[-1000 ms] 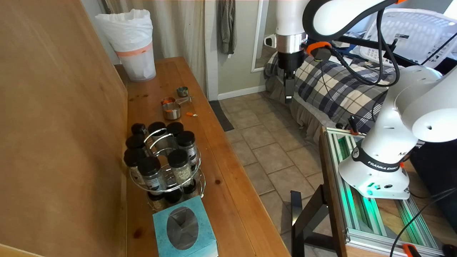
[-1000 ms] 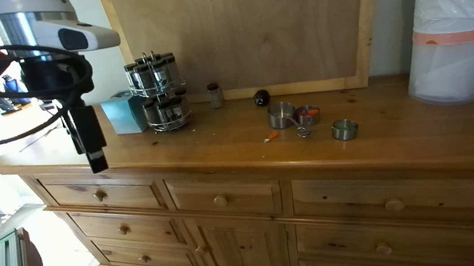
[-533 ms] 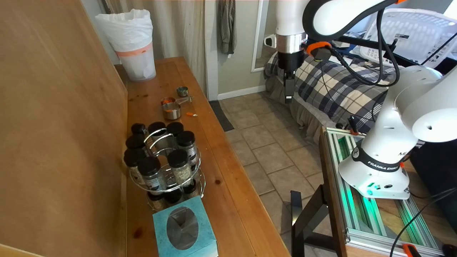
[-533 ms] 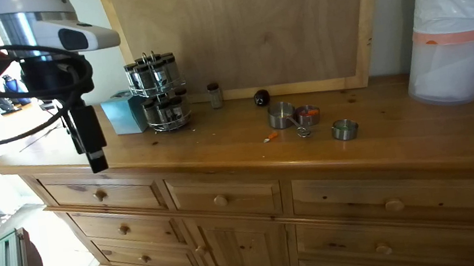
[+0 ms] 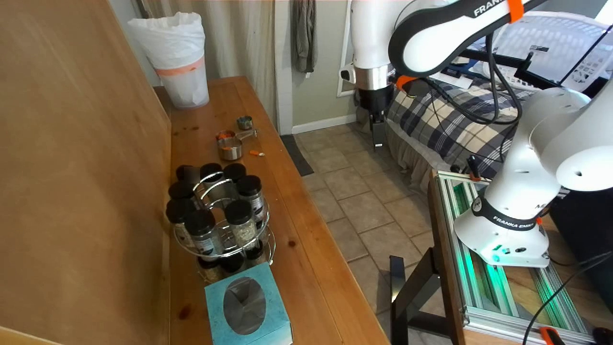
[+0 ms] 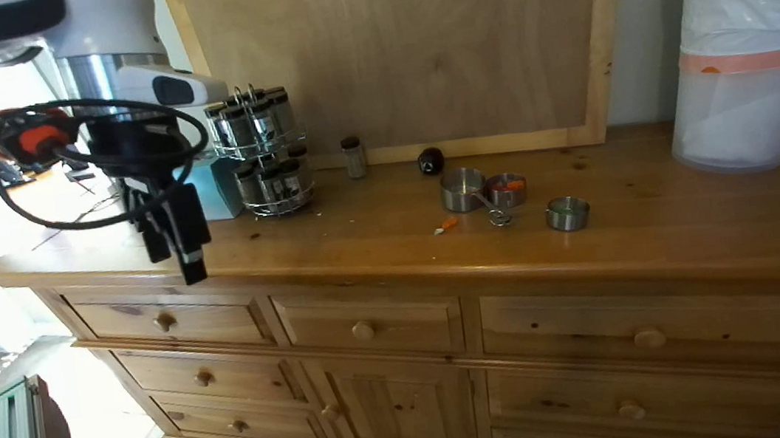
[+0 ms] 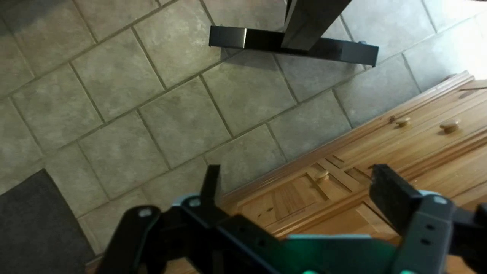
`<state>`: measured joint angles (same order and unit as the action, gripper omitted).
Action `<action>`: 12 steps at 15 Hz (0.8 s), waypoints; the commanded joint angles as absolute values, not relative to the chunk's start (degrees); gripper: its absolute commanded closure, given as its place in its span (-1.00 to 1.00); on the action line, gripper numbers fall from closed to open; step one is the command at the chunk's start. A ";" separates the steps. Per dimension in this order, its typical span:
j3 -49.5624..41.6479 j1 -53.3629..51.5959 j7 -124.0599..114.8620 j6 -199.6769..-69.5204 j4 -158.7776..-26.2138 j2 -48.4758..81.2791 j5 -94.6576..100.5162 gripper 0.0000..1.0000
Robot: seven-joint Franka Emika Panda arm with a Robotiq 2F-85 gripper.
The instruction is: Open the drawer
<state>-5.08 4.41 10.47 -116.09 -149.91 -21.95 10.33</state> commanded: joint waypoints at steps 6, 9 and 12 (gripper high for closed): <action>-8.78 3.20 31.21 -125.63 -149.54 -9.13 7.04 -1.00; -10.30 3.22 39.56 -134.16 -149.99 -5.26 -1.14 -1.00; -10.40 3.44 50.90 -137.51 -149.36 -1.57 -14.18 -1.00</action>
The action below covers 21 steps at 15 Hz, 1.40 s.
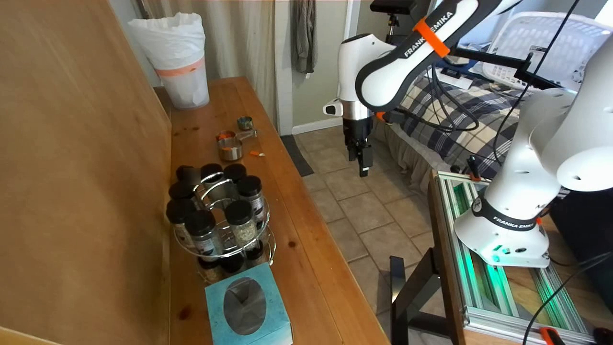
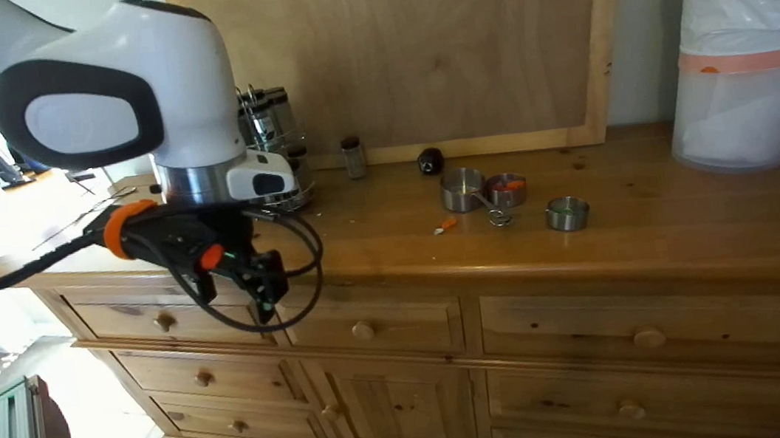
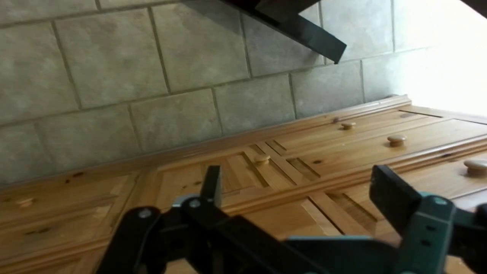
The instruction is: Open the drawer
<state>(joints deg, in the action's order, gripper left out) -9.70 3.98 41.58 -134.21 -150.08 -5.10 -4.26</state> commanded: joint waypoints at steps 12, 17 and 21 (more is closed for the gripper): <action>-8.57 4.75 54.59 -141.50 -150.25 -0.06 -18.43 -1.00; -6.86 5.12 65.97 -151.82 -152.05 5.19 -29.07 -1.00; -4.37 6.80 81.96 -154.48 -149.63 11.42 -45.12 -1.00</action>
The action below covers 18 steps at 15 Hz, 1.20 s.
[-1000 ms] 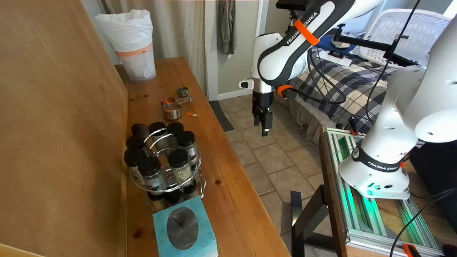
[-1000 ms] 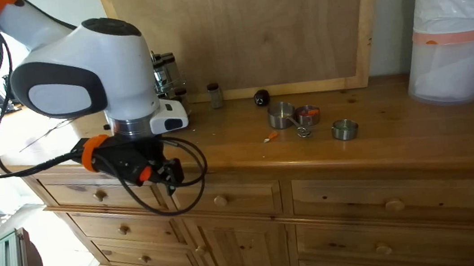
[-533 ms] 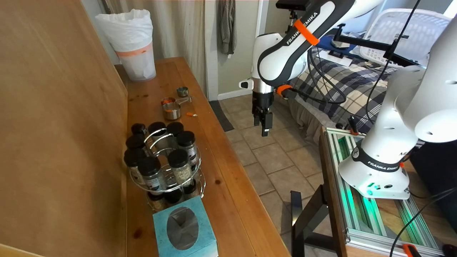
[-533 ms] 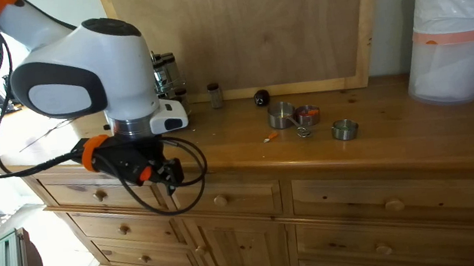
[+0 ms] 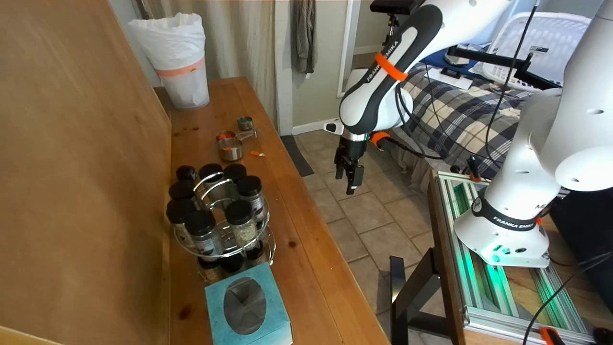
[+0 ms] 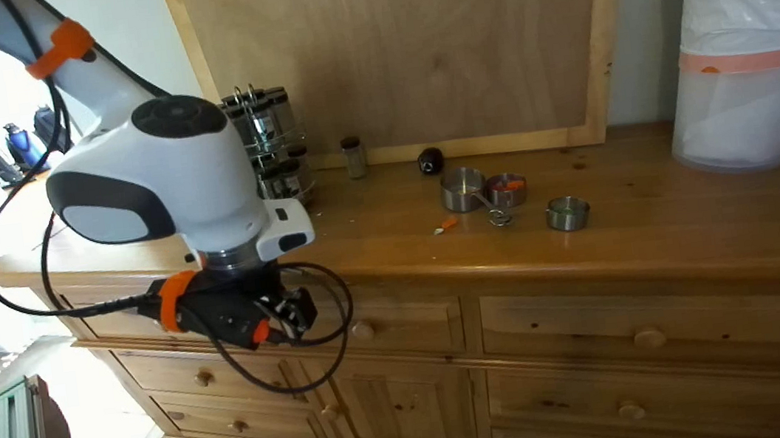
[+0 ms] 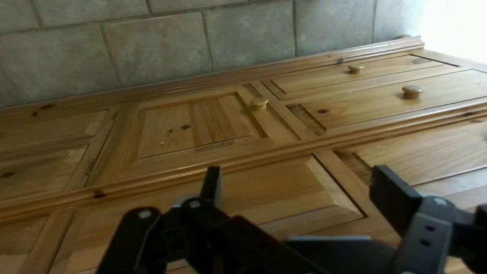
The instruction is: Open the drawer
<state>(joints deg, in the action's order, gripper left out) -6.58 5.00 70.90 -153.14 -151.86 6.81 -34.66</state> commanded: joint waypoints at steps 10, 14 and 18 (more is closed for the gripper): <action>5.51 10.86 112.56 -164.35 -140.75 22.55 -73.30 -1.00; 5.77 10.94 113.40 -164.65 -139.76 23.74 -73.97 -1.00; 6.94 12.36 116.60 -164.44 -137.54 24.82 -78.20 -1.00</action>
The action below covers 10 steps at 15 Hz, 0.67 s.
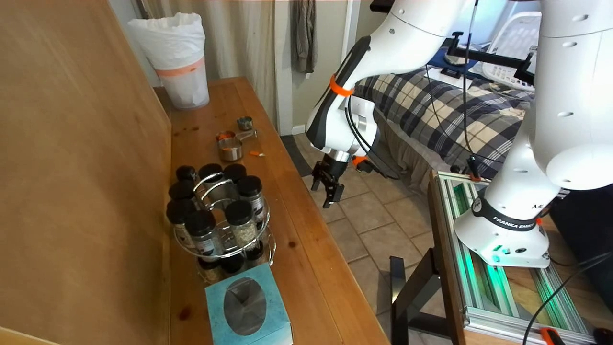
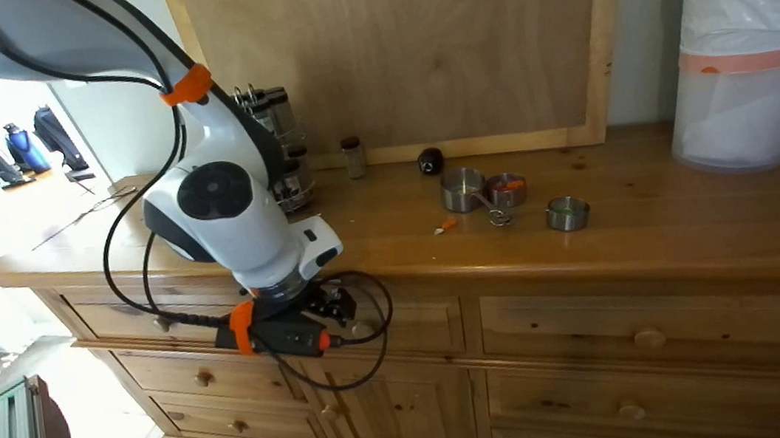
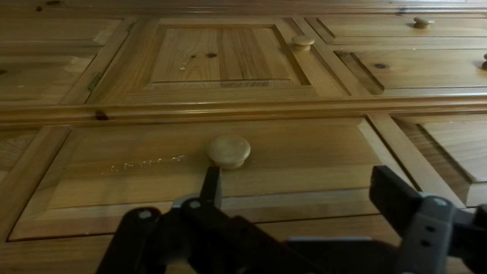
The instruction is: Open the drawer
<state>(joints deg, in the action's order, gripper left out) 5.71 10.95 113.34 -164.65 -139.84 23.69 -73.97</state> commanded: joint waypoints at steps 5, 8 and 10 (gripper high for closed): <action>7.90 14.08 123.13 -163.73 -130.77 31.17 -87.31 -1.00; 7.50 14.29 128.04 -164.07 -127.59 35.29 -91.88 -1.00; 7.33 14.52 131.21 -163.61 -125.57 37.98 -94.64 -1.00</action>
<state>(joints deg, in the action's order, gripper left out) 6.94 13.40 125.29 -163.86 -129.78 33.30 -89.54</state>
